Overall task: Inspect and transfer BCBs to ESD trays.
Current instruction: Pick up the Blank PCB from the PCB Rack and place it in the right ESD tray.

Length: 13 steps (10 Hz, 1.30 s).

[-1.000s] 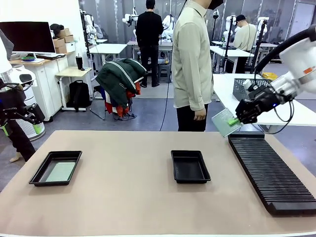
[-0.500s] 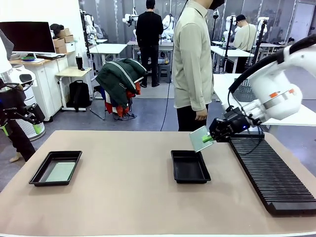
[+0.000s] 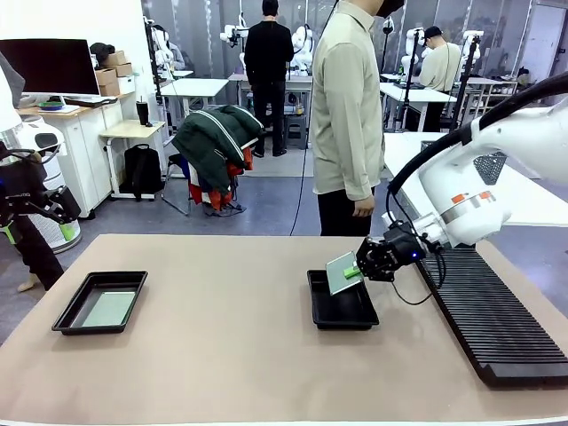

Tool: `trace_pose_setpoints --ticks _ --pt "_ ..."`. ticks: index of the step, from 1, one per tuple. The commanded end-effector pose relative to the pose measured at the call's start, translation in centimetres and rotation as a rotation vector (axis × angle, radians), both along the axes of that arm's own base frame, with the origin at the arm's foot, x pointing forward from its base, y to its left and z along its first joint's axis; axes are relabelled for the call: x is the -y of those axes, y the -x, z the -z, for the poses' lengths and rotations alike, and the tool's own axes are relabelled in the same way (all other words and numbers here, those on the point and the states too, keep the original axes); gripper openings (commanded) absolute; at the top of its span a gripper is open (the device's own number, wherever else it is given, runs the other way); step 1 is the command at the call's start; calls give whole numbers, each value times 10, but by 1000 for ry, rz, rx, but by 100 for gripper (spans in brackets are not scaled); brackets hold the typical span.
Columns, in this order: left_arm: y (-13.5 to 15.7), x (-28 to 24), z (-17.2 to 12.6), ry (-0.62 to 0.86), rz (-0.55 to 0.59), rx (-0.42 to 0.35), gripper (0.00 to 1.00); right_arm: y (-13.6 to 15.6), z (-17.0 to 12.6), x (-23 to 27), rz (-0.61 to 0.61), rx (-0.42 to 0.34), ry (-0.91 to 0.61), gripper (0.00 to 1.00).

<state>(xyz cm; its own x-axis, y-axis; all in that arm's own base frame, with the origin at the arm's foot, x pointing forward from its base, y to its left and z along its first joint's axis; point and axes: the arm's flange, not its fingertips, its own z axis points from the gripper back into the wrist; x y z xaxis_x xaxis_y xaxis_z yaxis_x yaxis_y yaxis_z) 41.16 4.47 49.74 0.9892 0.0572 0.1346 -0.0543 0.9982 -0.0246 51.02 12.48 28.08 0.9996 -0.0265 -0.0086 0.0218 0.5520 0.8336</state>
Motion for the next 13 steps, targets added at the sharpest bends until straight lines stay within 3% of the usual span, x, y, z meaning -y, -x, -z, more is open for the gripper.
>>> trace_pose_setpoints --ticks 1,4,13 --pt "1 0 2 -2 -3 6 100 4 12 -12 -3 43 -6 3" --pt "1 0 2 -2 -3 6 100 24 21 -15 -30 57 2 3" --pt "1 0 2 -2 -3 6 100 22 27 -10 -60 12 1 3"
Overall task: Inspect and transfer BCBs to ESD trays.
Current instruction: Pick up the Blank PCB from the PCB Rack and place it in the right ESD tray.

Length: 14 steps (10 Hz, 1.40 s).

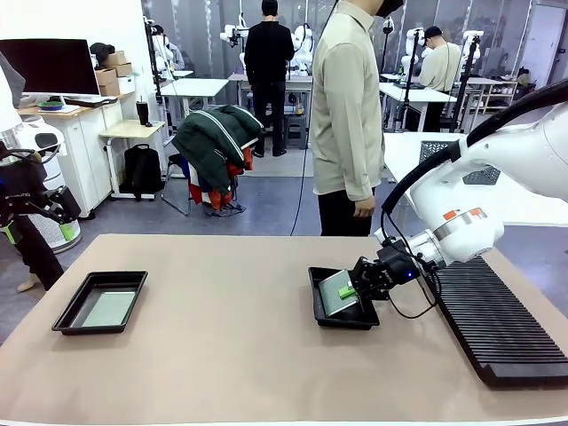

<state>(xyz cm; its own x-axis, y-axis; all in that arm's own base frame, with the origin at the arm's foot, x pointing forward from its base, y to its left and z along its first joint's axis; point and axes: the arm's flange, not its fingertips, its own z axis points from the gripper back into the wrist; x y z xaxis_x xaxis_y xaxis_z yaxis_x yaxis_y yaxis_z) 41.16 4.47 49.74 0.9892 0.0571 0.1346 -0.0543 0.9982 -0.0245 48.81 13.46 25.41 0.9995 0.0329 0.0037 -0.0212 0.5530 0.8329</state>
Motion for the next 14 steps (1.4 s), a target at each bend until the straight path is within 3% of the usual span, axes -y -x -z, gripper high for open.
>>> trace_pose_setpoints --ticks 1,3,6,7,8,11,14 --pt "1 0 2 -2 -3 6 100 0 0 0 0 0 0 3" --pt "1 0 2 -2 -3 6 100 0 -5 -6 16 -12 21 3" --pt "1 0 2 -2 -3 6 100 5 -16 -12 27 -36 66 20" --pt "1 0 2 -2 -3 6 100 6 -21 -14 28 -49 91 21" --pt "1 0 2 -2 -3 6 100 7 -26 -17 31 -55 114 30" --pt "1 0 2 -2 -3 6 100 10 -46 -27 35 -79 267 40" --pt "1 0 2 -2 -3 6 100 8 -73 -46 22 -106 458 68"
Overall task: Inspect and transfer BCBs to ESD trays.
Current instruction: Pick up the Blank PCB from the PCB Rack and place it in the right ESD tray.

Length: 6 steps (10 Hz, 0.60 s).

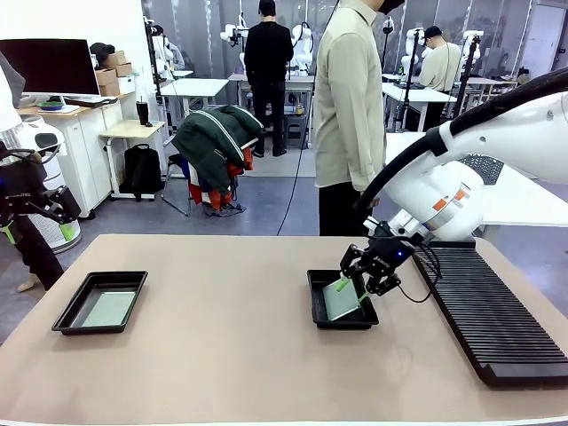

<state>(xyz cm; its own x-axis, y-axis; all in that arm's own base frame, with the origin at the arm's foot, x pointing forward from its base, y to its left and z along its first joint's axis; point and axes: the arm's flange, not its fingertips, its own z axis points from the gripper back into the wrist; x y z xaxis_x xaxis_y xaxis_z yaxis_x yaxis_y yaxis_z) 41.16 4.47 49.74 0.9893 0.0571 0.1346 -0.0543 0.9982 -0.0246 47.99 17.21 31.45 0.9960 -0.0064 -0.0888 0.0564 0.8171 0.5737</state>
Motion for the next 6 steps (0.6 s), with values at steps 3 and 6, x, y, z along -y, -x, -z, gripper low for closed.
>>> trace_pose_setpoints --ticks 3,6 --pt "1 0 2 -2 -3 6 100 7 -44 -20 24 -35 278 94" --pt "1 0 2 -2 -3 6 100 20 -79 -25 20 -16 462 100"
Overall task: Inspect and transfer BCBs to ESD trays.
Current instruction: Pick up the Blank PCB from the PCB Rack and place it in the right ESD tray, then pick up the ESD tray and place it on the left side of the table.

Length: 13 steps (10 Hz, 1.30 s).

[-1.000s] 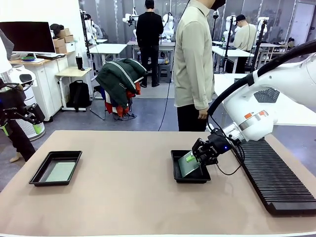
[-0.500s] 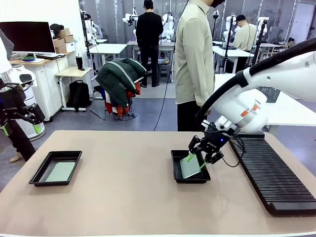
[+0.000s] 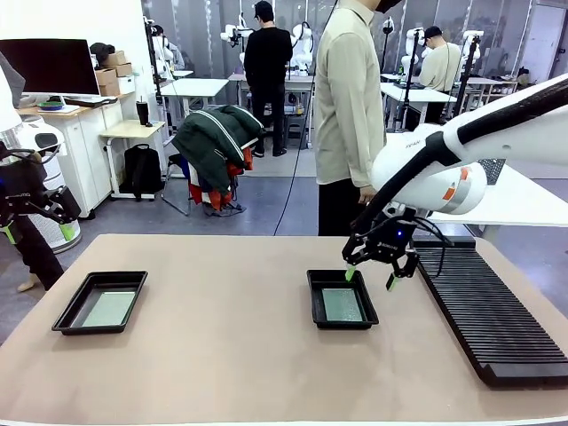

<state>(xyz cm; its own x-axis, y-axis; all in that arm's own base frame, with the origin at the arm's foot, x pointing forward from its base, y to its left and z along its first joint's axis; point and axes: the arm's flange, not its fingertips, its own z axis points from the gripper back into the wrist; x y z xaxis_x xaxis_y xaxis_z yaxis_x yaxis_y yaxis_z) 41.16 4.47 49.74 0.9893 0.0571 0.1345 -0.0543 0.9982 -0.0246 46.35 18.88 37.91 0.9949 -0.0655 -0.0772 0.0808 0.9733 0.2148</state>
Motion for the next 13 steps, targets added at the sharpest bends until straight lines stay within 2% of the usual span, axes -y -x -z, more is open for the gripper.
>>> trace_pose_setpoints --ticks 1,5,6,13 --pt "1 0 2 -2 -3 6 100 5 -18 -8 -6 -15 87 100" --pt "1 0 2 -2 -3 6 100 5 -27 -4 -13 22 120 100" --pt "1 0 2 -2 -3 6 100 9 -26 -3 -27 2 97 100" --pt "1 0 2 -2 -3 6 100 9 -26 -3 -27 2 97 100"
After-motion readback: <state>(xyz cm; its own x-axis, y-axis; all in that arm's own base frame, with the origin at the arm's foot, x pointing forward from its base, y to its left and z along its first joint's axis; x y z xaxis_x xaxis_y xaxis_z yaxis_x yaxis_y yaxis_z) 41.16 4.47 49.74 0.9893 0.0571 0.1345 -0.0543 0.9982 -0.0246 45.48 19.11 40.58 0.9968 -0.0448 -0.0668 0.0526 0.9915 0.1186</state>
